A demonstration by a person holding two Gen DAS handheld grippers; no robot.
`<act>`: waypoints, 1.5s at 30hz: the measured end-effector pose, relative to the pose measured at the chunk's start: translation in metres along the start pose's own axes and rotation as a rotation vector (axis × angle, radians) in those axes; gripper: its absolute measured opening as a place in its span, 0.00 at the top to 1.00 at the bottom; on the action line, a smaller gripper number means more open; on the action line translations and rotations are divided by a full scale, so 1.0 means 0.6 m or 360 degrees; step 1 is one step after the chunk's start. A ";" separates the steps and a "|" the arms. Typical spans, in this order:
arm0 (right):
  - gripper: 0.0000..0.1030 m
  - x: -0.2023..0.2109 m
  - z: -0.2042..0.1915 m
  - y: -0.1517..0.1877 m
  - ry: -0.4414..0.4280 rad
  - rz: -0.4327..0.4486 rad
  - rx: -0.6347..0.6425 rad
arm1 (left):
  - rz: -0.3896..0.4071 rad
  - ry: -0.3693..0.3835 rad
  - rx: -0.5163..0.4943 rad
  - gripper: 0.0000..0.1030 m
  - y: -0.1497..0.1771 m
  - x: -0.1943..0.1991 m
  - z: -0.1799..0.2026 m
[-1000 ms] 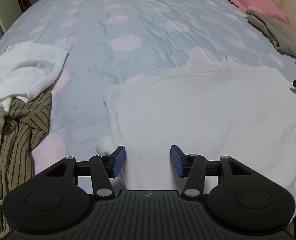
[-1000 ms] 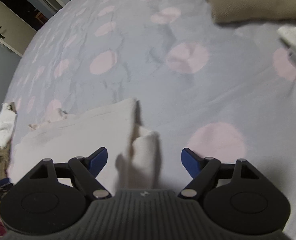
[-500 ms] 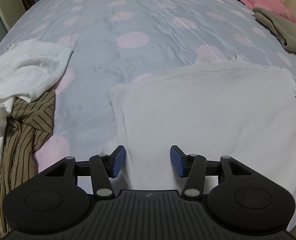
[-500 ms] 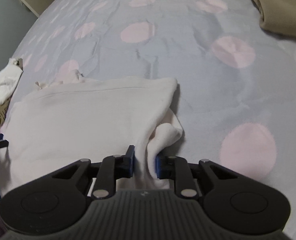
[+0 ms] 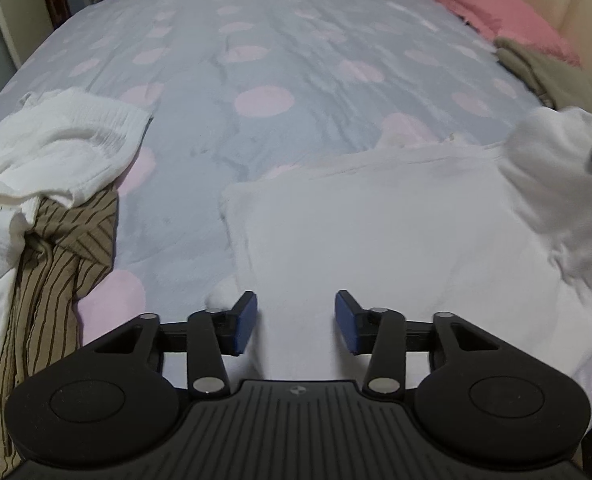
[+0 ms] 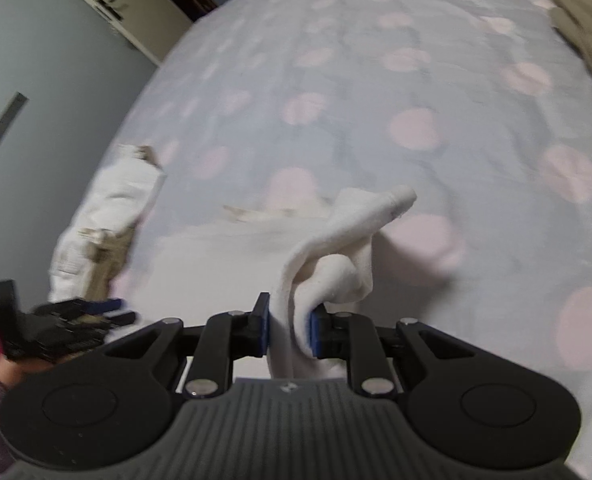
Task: Fold clothes
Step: 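Grasp the shirt edge with the right gripper and lift it, then fold the held shirt edge over the body with the right gripper and release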
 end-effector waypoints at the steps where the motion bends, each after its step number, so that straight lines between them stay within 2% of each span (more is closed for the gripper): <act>1: 0.80 -0.005 -0.018 -0.002 -0.0027 -0.0003 0.0006 | 0.0012 0.0009 -0.0002 0.66 -0.002 0.004 0.001; 10: 0.80 -0.072 -0.168 0.001 -0.0280 -0.0082 0.0065 | 0.0041 0.0084 0.0029 0.79 -0.001 0.015 -0.010; 14: 0.80 -0.114 -0.219 0.010 -0.0353 -0.0128 0.0085 | 0.0041 0.0100 0.0026 0.80 -0.001 0.013 -0.012; 20: 0.80 -0.205 -0.258 0.030 -0.0384 -0.0247 0.0051 | 0.0023 0.0089 0.0042 0.80 -0.001 0.008 -0.018; 25: 0.80 -0.266 -0.275 0.046 -0.0403 -0.0304 0.0028 | 0.0000 0.0079 0.0060 0.80 0.004 0.005 -0.028; 32: 0.79 -0.340 -0.276 0.050 -0.0314 -0.0314 0.0053 | -0.0019 0.0068 0.0068 0.80 0.008 0.003 -0.034; 35: 0.72 -0.358 -0.277 0.056 -0.0303 -0.0326 0.0106 | -0.0028 0.0057 0.0066 0.80 0.008 0.003 -0.035; 37: 0.65 -0.357 -0.278 0.057 -0.0333 -0.0315 0.0111 | -0.0029 0.0046 0.0080 0.80 0.009 0.004 -0.039; 45: 0.60 -0.285 -0.262 0.058 -0.0418 -0.0150 0.0035 | -0.0012 0.0005 0.0136 0.80 0.014 0.022 -0.052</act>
Point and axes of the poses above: each gripper's, at about its wrist camera, not at the fingertips, and x roughly against the way its jaws point, z to its right, y to its underside, the point moved 7 cm from there along -x, roughly the way its jaws point, and after that the axes turned 3 degrees about -x, right-handed, at the moved point
